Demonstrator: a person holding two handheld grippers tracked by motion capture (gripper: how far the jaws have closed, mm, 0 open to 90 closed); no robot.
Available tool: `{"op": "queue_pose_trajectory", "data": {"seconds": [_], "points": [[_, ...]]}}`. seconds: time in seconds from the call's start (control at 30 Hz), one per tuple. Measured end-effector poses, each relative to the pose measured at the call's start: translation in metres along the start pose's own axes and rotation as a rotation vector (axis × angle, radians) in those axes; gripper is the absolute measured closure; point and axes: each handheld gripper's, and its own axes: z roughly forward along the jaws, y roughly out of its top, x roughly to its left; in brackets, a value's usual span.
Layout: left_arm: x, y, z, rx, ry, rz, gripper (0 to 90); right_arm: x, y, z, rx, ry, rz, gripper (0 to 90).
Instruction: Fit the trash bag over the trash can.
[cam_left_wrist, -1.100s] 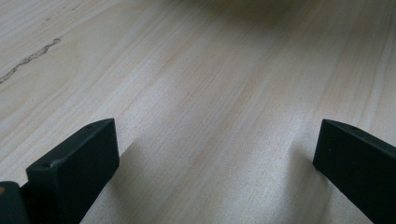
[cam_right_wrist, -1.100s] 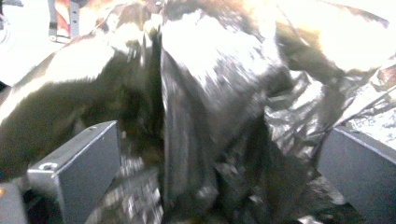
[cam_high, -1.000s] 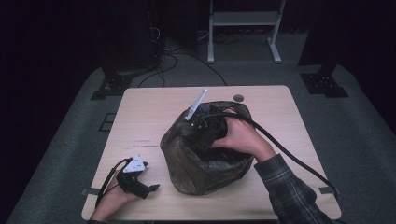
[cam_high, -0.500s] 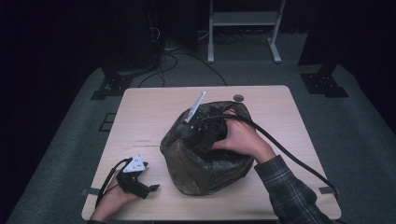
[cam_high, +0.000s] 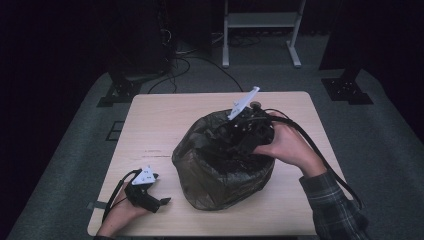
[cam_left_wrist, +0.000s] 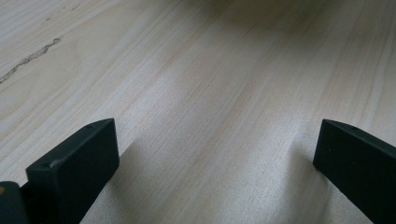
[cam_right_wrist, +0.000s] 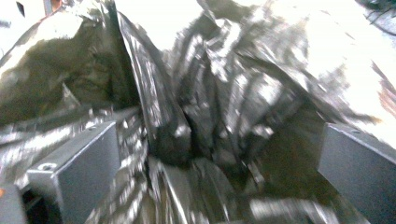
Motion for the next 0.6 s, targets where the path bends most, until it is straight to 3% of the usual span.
{"op": "queue_pose_trajectory", "data": {"seconds": [0.2,0.6], "points": [[0.0,0.0,0.0,0.0,0.0,0.0,0.0,-0.008,-0.036,-0.028,-0.098,-0.018,0.062,0.0],[0.0,0.0,0.0,-0.001,0.0,0.0,0.0,-0.014,-0.107,-0.065,-0.221,-0.092,0.185,0.0]]}}
